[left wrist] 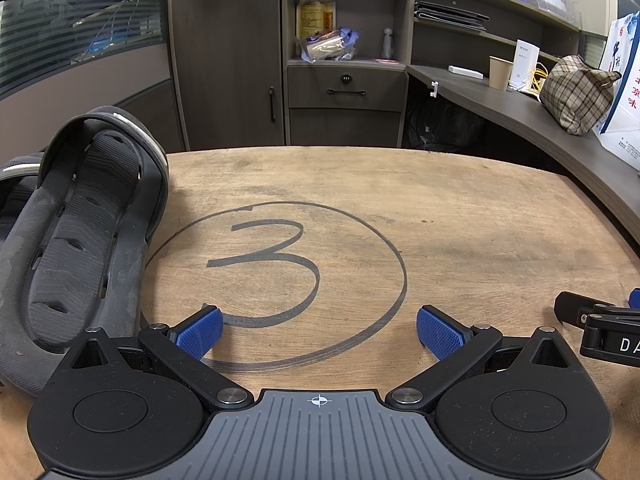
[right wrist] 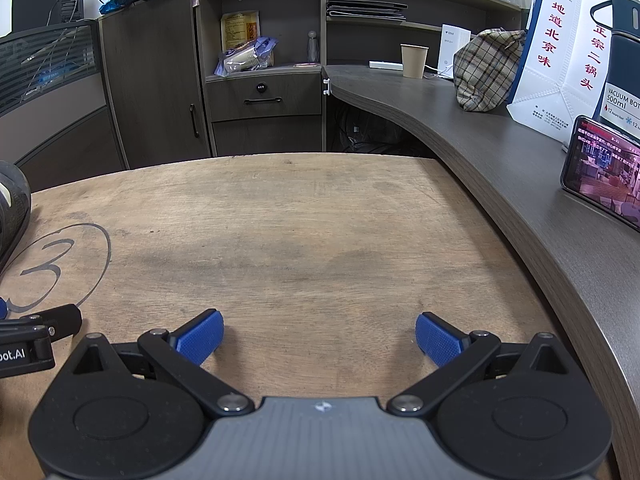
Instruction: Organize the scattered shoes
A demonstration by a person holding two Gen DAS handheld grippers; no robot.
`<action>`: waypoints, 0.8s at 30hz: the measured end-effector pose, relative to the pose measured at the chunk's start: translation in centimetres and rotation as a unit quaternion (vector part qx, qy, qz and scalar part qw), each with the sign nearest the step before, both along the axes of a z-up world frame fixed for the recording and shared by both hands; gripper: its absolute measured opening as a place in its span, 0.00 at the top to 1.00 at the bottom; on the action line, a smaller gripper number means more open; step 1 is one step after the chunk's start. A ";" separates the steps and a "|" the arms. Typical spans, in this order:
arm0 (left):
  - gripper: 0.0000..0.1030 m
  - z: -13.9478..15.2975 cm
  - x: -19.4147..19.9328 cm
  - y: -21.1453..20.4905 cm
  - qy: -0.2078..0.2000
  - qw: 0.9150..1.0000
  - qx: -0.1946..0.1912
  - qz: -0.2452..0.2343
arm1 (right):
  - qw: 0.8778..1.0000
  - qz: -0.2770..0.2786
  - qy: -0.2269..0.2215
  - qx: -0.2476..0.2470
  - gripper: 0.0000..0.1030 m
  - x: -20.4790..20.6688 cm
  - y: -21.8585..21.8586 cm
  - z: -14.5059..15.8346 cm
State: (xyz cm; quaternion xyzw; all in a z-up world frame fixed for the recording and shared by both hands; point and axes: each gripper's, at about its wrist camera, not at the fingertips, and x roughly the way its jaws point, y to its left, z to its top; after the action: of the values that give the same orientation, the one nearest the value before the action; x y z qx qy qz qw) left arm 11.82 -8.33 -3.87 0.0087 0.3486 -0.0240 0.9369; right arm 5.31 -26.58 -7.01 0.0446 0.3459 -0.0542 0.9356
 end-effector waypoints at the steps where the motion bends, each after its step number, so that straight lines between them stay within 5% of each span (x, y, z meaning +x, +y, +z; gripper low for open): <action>1: 0.00 0.0 0.0 0.0 0.000 1.000 -0.001 0.000 | 1.000 0.000 0.001 0.000 0.00 -0.1 0.0 0.0; 11: 0.00 2.1 -2.6 2.4 -0.018 0.997 -0.073 -0.029 | 1.000 0.000 0.001 0.000 0.00 -0.2 -0.1 0.1; 18: 0.00 5.1 -7.5 5.8 -0.099 0.984 -0.127 -0.073 | 1.000 0.000 0.001 0.000 0.00 -0.2 -0.1 0.0; 24: 0.00 6.6 -11.6 9.9 -0.206 0.967 -0.125 -0.083 | 1.000 -0.002 0.000 0.007 0.00 -0.4 0.3 0.3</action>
State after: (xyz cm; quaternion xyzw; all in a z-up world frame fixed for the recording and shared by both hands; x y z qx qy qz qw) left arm 0.18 1.53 2.76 -0.0751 0.1402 -0.1424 0.9770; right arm 4.94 -26.27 -6.72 0.0514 0.3458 -0.0534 0.9354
